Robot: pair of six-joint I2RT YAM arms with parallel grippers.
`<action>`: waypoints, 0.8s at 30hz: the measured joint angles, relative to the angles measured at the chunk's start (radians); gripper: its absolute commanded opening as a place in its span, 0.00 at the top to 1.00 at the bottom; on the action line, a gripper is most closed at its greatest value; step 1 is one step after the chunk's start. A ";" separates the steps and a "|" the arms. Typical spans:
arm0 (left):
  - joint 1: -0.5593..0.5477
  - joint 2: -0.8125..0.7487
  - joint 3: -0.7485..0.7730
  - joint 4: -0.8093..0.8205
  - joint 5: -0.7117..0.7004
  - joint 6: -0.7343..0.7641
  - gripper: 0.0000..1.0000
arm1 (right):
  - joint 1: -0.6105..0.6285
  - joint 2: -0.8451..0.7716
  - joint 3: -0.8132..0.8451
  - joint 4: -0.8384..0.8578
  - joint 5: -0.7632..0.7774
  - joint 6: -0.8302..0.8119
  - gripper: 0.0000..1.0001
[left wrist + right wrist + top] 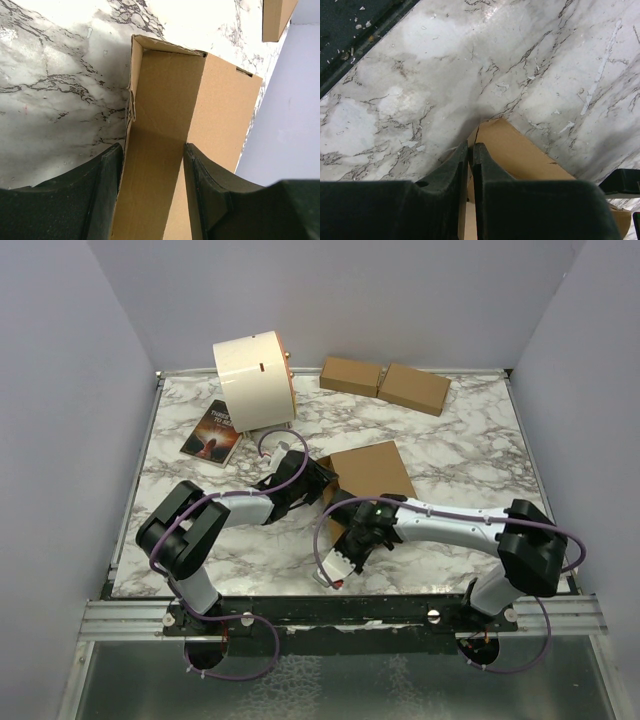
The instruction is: Fold the paper box
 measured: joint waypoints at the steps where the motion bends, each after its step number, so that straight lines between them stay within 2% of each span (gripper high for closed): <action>1: 0.000 0.000 0.000 0.000 0.000 0.000 0.49 | 0.000 -0.005 -0.007 0.007 0.001 0.002 0.92; 24: 0.000 0.005 0.000 0.009 0.000 -0.006 0.49 | 0.000 -0.079 -0.118 0.172 0.025 0.045 0.90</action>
